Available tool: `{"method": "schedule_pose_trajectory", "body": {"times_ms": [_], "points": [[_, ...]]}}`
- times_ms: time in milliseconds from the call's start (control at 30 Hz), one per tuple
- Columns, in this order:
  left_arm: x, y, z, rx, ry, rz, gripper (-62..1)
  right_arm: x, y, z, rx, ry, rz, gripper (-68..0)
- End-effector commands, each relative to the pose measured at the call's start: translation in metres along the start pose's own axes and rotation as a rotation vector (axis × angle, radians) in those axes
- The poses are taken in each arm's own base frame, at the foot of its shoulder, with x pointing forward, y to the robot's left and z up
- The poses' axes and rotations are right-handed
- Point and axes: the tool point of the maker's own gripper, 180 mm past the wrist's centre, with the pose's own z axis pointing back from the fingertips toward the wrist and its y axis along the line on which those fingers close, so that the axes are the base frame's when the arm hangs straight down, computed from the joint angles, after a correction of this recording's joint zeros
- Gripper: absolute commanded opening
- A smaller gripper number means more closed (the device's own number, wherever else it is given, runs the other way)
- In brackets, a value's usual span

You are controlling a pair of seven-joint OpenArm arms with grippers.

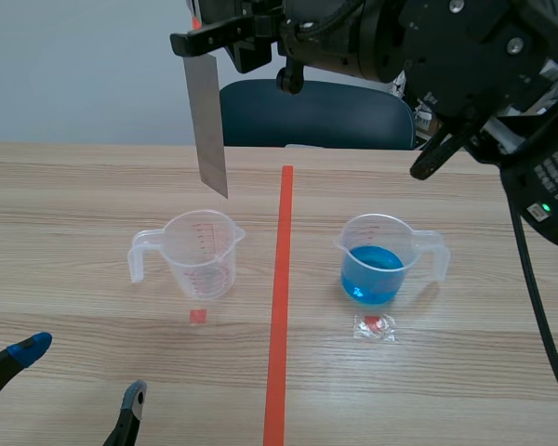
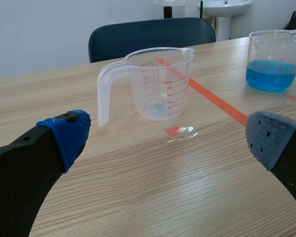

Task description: Do the redox reaction experiment. move the plate over the blue solution

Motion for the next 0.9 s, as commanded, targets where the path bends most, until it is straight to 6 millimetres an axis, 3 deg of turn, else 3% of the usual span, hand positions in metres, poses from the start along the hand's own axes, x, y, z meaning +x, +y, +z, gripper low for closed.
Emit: {"method": "schedule_pose_trajectory", "body": {"times_ms": [0, 867], "points": [[0.0078, 0.0020, -0.0039, 0.002, -0.036, -0.004, 1.4, 0.0166, -0.0005, -0.0007, 0.004, -0.046, 0.019, -67.1], [0.0037, 0.0019, -0.0036, 0.002, -0.015, -0.003, 1.4, 0.0176, -0.0002, -0.0007, 0.005, -0.051, 0.017, -67.1]]}}
